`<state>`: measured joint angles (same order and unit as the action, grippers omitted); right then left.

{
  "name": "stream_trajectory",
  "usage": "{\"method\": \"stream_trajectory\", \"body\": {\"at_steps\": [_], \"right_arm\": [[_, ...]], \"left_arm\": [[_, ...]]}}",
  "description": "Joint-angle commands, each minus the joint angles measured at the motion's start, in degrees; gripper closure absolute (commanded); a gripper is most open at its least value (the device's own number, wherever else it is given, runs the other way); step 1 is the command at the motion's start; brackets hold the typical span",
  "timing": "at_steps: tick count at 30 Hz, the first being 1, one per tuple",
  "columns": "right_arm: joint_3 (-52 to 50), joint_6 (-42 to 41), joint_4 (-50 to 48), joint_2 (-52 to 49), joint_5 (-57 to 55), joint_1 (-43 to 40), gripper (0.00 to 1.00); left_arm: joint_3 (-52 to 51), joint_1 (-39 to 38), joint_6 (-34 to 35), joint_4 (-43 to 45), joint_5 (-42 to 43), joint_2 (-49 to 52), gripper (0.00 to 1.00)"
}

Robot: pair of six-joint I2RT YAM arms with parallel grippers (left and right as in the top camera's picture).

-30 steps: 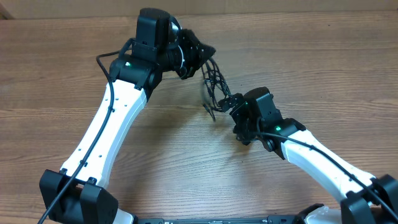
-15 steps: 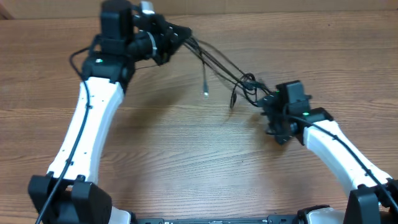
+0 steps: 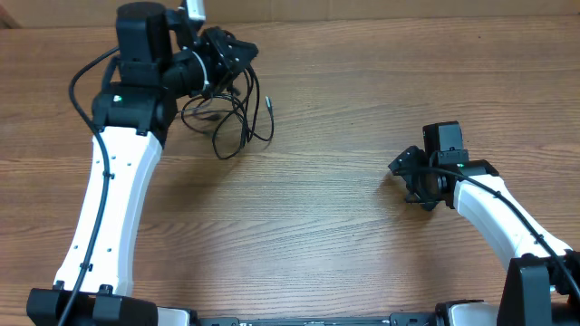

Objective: Untangle cables

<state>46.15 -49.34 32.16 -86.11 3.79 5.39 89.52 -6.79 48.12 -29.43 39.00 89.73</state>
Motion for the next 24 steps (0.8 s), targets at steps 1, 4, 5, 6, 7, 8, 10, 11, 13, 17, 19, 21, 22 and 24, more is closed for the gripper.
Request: {"method": "stream_trajectory", "body": {"at_steps": [1,4,5,6,7,8,10,11,13,17,19,21,22,24], "right_arm": [[0.1,10.2,-3.2,1.0,11.2,0.1,0.15],[0.1,17.2,-7.9,2.3,22.6,0.1,0.09],[0.1,19.0,-9.9,2.7,26.3,0.1,0.08],[0.1,20.2,-11.5,3.0,28.9,0.1,0.07],[0.1,21.1,-13.5,3.0,31.3,0.2,0.05],[0.1,21.2,-15.3,3.0,32.2,0.3,0.04],[0.1,21.2,-17.6,3.0,31.9,1.0,0.03],[0.1,21.1,-19.0,3.0,31.9,1.3,0.02],[0.1,20.9,-22.1,3.0,31.9,2.1,0.02],[0.1,19.1,-28.1,3.0,31.3,3.8,0.02],[0.1,17.9,-28.4,3.0,26.6,5.5,0.02],[0.1,15.6,-26.6,2.8,16.3,8.2,0.02],[0.1,14.6,-25.5,2.6,11.8,9.7,0.00],[0.1,14.6,-25.0,2.0,9.4,11.6,0.00]], "left_arm": [[1.4,-2.8,-8.0,1.3,3.2,-0.9,0.96],[1.4,-5.0,-9.5,2.0,3.5,-0.9,0.96],[1.4,-5.7,-9.6,2.4,3.5,-0.9,0.96],[1.4,-6.3,-9.6,2.9,3.6,-0.9,0.96],[1.4,-6.9,-9.6,3.7,4.1,-0.9,0.96],[1.4,-7.3,-9.6,4.4,4.7,-0.9,0.96],[1.4,-8.2,-9.3,5.5,6.0,-0.9,0.96],[1.4,-8.6,-9.3,5.7,6.9,-0.9,0.96],[1.4,-9.5,-9.4,5.5,8.0,-0.9,0.96],[1.4,-11.2,-9.2,6.2,9.1,-0.9,0.96],[1.4,-11.8,-7.2,8.5,10.4,-0.9,0.96],[1.4,-12.2,-4.5,13.4,13.3,-1.0,0.96],[1.4,-12.2,-2.7,16.6,15.1,-1.0,0.96],[1.4,-12.2,0.4,21.9,17.3,-1.0,0.96]]}}
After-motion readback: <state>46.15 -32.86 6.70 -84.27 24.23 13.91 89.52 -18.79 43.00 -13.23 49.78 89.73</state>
